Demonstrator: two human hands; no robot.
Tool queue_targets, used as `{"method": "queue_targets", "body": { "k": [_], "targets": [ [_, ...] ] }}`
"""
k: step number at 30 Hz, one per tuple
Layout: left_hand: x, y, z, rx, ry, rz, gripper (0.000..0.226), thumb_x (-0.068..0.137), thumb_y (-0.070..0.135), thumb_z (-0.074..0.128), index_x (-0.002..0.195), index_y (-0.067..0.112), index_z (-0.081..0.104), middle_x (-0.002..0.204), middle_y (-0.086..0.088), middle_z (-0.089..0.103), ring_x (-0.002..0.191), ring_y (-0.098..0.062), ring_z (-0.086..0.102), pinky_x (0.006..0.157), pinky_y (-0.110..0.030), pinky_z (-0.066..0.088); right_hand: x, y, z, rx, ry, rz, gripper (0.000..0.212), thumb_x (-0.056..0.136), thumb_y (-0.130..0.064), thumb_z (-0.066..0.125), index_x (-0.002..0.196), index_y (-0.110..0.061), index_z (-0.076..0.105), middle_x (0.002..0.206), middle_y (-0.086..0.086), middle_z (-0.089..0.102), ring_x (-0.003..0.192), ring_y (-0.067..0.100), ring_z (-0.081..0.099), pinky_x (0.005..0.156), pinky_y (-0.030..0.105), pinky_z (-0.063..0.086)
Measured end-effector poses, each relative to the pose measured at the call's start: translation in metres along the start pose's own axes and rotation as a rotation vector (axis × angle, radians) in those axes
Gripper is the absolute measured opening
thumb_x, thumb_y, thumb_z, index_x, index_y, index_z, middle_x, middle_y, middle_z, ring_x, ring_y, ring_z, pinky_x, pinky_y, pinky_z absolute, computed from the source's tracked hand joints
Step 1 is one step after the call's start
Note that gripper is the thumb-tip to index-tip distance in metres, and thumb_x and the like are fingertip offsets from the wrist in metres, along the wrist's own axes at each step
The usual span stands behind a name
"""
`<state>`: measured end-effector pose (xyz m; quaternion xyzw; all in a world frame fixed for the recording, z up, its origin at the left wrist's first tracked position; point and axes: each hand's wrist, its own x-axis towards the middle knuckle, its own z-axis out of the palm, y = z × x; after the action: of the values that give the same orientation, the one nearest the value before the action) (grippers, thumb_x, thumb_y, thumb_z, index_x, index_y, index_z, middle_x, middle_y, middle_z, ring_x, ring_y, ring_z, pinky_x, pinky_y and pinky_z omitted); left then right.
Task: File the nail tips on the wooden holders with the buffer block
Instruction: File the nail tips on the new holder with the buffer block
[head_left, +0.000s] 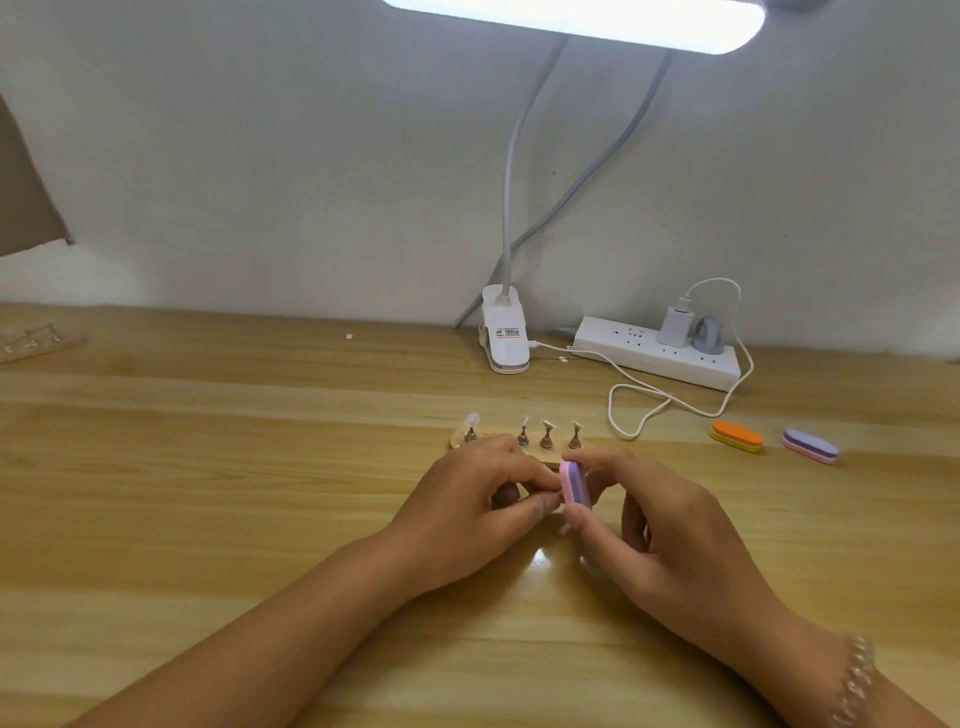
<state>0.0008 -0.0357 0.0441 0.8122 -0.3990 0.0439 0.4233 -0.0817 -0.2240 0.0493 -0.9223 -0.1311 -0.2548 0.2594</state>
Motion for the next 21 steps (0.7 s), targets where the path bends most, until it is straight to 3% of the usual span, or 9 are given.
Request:
{"method": "queue_targets", "body": {
  "k": [3,8,12,16,19,21],
  "targets": [
    [0.001,0.000,0.000,-0.060,0.025,-0.018,0.011,0.088,0.021,0.074,0.097,0.026,0.078,0.087,0.003,0.062,0.072,-0.012,0.058,0.069,-0.033,0.049,0.003,0.005,0.001,0.014,-0.004,0.050,0.031,0.092,-0.039,0.063,0.122,-0.034,0.061,0.093,-0.023,0.061,0.058,0.010,0.052,0.056,0.028,0.046],
    [0.000,0.000,0.000,-0.086,0.043,-0.018,0.011,0.086,0.022,0.075,0.091,0.032,0.077,0.083,0.005,0.060,0.068,-0.014,0.054,0.065,-0.034,0.047,-0.001,-0.005,0.000,-0.066,-0.014,-0.005,0.039,0.092,-0.046,0.051,0.128,-0.032,0.060,0.096,-0.022,0.056,0.054,-0.004,0.044,0.051,0.017,0.037],
    [0.001,0.000,0.001,-0.078,0.049,-0.021,0.007,0.086,0.023,0.076,0.091,0.029,0.078,0.080,0.011,0.057,0.066,-0.007,0.051,0.063,-0.023,0.043,0.005,0.003,0.000,0.055,0.014,0.081,0.035,0.091,-0.053,0.056,0.116,-0.031,0.065,0.087,-0.019,0.062,0.056,0.010,0.052,0.055,0.026,0.042],
    [0.000,0.000,0.000,-0.098,0.049,-0.037,0.007,0.085,0.025,0.077,0.087,0.032,0.077,0.084,0.013,0.059,0.067,-0.004,0.051,0.066,-0.019,0.043,0.004,0.009,0.000,0.126,0.094,0.170,0.037,0.083,-0.041,0.065,0.118,-0.035,0.054,0.088,-0.017,0.063,0.053,0.018,0.055,0.054,0.030,0.044],
    [0.000,0.000,0.000,-0.092,0.054,-0.041,0.011,0.082,0.024,0.080,0.084,0.034,0.076,0.084,0.015,0.059,0.068,-0.004,0.051,0.076,-0.014,0.044,0.003,0.005,-0.001,0.141,0.069,0.136,0.042,0.083,-0.044,0.064,0.123,-0.038,0.049,0.091,-0.018,0.060,0.052,0.019,0.056,0.050,0.029,0.046],
    [0.001,0.000,0.000,-0.093,0.058,-0.041,0.009,0.080,0.024,0.082,0.083,0.030,0.076,0.082,0.014,0.058,0.068,-0.005,0.051,0.068,-0.019,0.044,0.003,0.002,-0.002,0.115,0.031,0.083,0.038,0.083,-0.052,0.064,0.117,-0.036,0.056,0.088,-0.019,0.061,0.052,0.017,0.054,0.050,0.024,0.043]
  ]
}}
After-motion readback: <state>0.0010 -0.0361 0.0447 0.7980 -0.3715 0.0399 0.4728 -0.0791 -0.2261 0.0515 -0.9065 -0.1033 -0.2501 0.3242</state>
